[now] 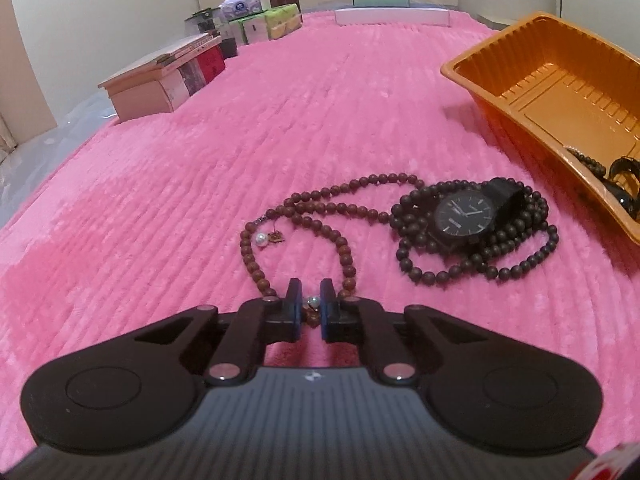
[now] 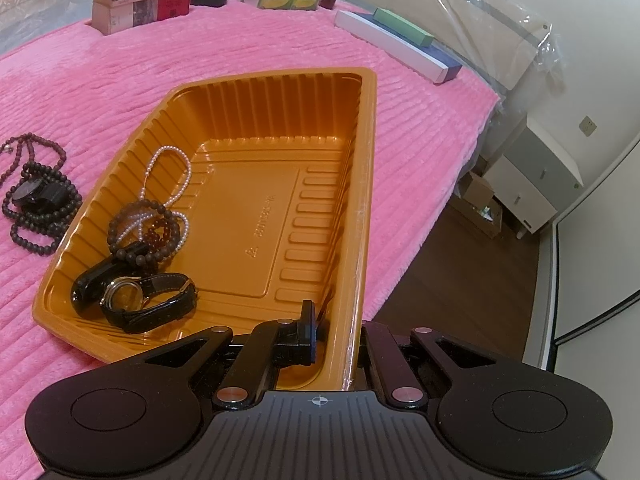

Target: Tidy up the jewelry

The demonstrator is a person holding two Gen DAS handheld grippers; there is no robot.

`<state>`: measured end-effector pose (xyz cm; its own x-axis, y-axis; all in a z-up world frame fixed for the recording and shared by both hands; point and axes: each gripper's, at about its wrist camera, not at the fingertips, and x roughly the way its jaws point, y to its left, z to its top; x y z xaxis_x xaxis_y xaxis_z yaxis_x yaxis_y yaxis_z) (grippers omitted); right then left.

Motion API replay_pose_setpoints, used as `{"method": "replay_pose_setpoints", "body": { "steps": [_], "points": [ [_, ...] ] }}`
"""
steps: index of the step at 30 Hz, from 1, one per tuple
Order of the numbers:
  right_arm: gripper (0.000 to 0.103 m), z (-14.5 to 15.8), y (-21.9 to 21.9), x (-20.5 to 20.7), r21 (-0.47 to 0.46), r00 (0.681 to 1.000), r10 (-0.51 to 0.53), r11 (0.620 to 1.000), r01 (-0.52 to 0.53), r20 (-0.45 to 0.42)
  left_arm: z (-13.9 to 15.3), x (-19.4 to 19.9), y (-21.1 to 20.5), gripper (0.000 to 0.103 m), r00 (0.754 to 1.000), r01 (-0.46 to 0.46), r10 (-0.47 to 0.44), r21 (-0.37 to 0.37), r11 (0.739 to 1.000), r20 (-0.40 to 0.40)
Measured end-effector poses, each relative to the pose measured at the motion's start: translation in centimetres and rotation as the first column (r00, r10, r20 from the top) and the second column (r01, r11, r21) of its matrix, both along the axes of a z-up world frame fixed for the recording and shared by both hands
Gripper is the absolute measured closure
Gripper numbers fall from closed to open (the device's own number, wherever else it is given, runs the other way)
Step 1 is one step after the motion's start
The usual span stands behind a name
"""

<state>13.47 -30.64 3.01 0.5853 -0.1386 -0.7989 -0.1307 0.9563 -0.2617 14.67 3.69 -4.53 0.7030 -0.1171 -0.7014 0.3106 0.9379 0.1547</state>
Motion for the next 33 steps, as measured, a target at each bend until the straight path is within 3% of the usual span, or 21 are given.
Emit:
{"method": "replay_pose_setpoints", "body": {
  "steps": [9, 18, 25, 33],
  "points": [
    [0.098, 0.0, 0.0, 0.0, 0.002, 1.0, -0.001, 1.0, 0.001, 0.001, 3.1, -1.2, -1.3, 0.095, 0.997, 0.004, 0.0, -0.05, 0.999, 0.08],
    [0.098, 0.0, -0.1, 0.1, 0.013, 1.0, -0.005, 1.0, 0.005, -0.001, 6.5, -1.9, -8.6, 0.095, 0.979, 0.18, -0.159, -0.171, 0.969, 0.131],
    [0.098, 0.0, -0.1, 0.1, 0.013, 1.0, -0.004, 1.0, 0.004, 0.001, 6.0, -1.9, -15.6, 0.095, 0.944, 0.324, -0.303, -0.185, 0.928, 0.131],
    [0.098, 0.0, -0.1, 0.1, 0.018, 1.0, -0.003, 1.0, 0.003, 0.002, 5.0, -1.7, -19.3, 0.095, 0.921, 0.386, -0.369, -0.168, 0.907, 0.126]
  ]
}}
